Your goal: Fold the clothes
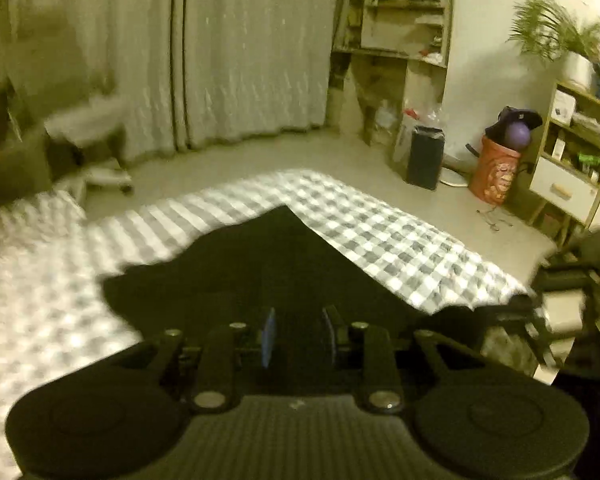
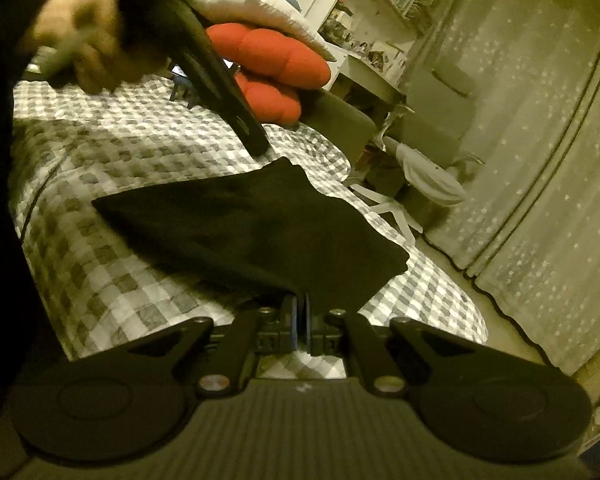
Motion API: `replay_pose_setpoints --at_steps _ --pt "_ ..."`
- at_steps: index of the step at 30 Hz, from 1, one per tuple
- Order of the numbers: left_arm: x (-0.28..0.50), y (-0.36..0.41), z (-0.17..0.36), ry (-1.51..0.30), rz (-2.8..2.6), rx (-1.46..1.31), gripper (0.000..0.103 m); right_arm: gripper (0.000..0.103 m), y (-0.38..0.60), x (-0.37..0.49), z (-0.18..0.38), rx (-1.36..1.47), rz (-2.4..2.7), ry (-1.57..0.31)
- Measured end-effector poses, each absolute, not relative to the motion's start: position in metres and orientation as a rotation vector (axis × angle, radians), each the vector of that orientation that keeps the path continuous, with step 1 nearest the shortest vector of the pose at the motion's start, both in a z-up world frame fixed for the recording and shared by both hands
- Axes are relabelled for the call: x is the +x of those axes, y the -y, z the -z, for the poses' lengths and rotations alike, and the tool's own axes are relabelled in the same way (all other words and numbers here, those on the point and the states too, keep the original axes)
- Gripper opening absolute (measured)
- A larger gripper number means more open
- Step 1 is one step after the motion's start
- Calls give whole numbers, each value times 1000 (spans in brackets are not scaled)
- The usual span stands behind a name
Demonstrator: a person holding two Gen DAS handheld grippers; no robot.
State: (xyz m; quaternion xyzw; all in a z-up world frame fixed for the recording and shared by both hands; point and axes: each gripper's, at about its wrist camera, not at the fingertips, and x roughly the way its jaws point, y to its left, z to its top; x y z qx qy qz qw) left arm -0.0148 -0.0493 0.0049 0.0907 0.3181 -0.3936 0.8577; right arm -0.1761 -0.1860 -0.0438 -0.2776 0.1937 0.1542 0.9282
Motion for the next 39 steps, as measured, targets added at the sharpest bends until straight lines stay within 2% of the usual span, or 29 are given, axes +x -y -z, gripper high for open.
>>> replay_pose_setpoints --at_steps 5,16,18,22,23,24,28,32,35,39 --pt "22 64 31 -780 787 93 18 4 187 -177 46 -580 -319 -405" --pt "1 63 43 -746 615 216 13 5 189 -176 57 -638 -379 -506" --pt "-1 64 41 -740 606 230 13 10 192 -181 53 -620 -414 -510" --pt "2 63 41 -742 603 228 13 13 204 -194 31 -502 -489 -439" --pt "2 63 42 -741 603 229 13 21 209 -195 22 -447 -501 -399" --pt "2 64 42 -739 602 232 13 25 214 -197 14 -394 -511 -359" --pt "2 64 41 -740 602 223 13 25 221 -170 4 -303 -395 -352" --pt "-1 55 34 -734 625 190 14 25 215 -115 15 -196 -265 -520" --pt "-3 47 30 -733 621 159 14 15 208 -82 27 -124 -226 -615" --pt "1 38 32 -755 578 115 14 14 198 -59 33 -21 -256 -651"
